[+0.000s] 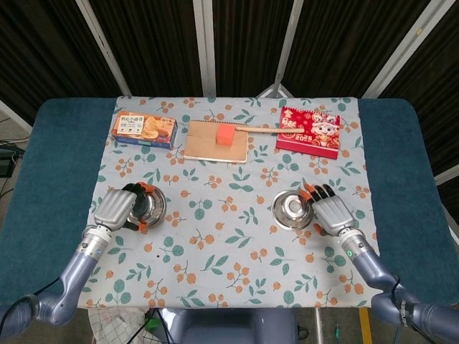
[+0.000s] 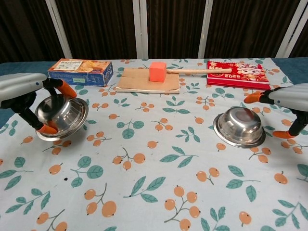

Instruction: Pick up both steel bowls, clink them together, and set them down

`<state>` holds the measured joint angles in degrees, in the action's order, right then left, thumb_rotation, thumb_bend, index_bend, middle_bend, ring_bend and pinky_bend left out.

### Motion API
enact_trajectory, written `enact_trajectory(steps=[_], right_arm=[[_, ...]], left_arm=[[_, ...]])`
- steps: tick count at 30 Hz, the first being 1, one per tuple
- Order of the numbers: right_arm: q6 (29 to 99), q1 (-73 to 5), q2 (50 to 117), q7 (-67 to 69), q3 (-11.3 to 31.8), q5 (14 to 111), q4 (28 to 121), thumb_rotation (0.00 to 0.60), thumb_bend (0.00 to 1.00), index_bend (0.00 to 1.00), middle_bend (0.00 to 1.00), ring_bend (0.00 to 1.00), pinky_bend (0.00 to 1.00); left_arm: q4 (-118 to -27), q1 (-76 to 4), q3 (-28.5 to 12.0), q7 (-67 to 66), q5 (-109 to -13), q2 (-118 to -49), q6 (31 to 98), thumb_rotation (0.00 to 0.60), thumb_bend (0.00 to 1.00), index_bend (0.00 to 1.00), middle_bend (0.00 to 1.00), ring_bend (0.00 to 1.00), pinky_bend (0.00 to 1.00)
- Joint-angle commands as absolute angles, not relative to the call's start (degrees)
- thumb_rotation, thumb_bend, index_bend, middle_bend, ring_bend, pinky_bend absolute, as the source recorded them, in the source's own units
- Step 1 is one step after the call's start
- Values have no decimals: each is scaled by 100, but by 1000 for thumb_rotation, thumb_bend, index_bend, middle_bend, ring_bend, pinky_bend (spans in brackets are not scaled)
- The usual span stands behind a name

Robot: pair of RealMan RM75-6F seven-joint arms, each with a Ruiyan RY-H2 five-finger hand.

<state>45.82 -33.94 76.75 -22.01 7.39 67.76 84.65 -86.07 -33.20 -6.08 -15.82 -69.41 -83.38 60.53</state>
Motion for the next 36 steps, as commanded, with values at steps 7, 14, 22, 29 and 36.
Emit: enact_trajectory(steps=[7,14,22,29,36], right_arm=[[4691,-3543,7863,-2516,678,6497,8526,600,391,0,0,0,0],[4680,-3669,8047,-2625,685,6207,8374,600,390,0,0,0,0],[4670,-3807,8155,-2745,657,5921,8306,600,390,0,0,0,0],[4793,-3878,8160,-2961,571,5819,8512,600,390,0,0,0,0],[4917,-3960,8211,-3186,539,5687,8664,600,390,0,0,0,0]], left_arm=[[-8503,-3335,-613,-1454,-7015,-8408,6019,600,245,539,672,532,718],[-8476,-3327,-597,-1356,-7090,-8403,6011,600,245,539,672,532,718],[-8475,-3311,-592,-1273,-7173,-8377,6034,600,244,539,672,532,718],[-8438,-3309,-602,-1235,-7171,-8382,6015,600,244,539,673,532,718],[-8381,-3309,-595,-1215,-7172,-8408,5989,600,244,540,673,532,718]])
